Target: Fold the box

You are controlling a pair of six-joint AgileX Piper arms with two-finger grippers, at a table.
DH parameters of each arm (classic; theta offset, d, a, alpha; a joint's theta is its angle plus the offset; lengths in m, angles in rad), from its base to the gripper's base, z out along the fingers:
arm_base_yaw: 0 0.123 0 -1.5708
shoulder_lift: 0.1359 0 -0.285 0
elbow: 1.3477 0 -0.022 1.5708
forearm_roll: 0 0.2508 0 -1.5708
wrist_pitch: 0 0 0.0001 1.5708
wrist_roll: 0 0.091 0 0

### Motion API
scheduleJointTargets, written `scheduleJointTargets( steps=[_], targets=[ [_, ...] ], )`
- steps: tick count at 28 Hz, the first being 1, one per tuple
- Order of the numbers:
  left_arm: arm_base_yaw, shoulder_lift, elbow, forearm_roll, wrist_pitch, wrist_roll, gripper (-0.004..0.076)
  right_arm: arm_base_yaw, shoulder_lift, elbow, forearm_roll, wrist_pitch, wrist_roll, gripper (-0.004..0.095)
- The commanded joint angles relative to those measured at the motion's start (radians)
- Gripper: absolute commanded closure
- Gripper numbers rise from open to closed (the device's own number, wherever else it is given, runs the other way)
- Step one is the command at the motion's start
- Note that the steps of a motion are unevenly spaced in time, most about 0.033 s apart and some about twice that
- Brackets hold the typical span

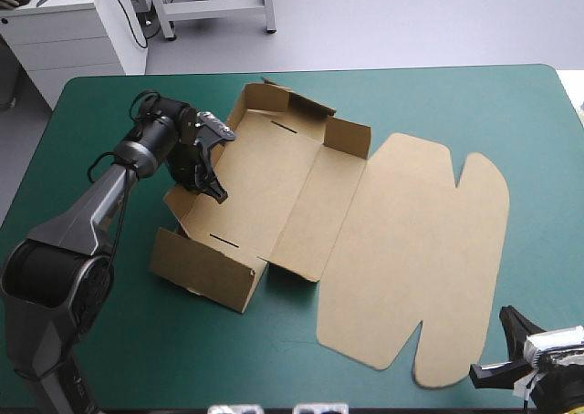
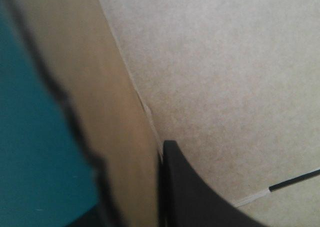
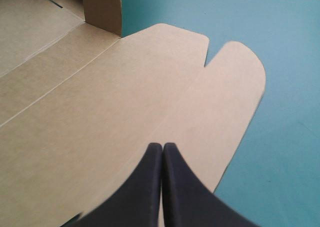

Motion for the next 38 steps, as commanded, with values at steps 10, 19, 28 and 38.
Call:
scheduleJointTargets(
  steps=[10,19,28,38],
  targets=[
    [-0.3,-0.09,-0.07,0.551,-0.099,0.102,0.0732,-0.005,-0.023,-0.023,0.009,-0.077,-0.004,0.0928],
    [-0.439,-0.124,-0.07,0.781,-0.275,-0.033,0.0732,-0.005,-0.023,-0.023,0.009,-0.077,-0.004,0.0928],
    [-0.498,-0.156,-0.054,0.864,-0.31,-0.102,0.0732,-0.005,-0.023,-0.023,0.009,-0.077,-0.004,0.0928],
    [-0.586,-0.274,0.298,1.35,-0.431,-0.539,0.0732,-0.005,-0.023,-0.023,0.009,-0.077,-0.004,0.0927]
  ],
)
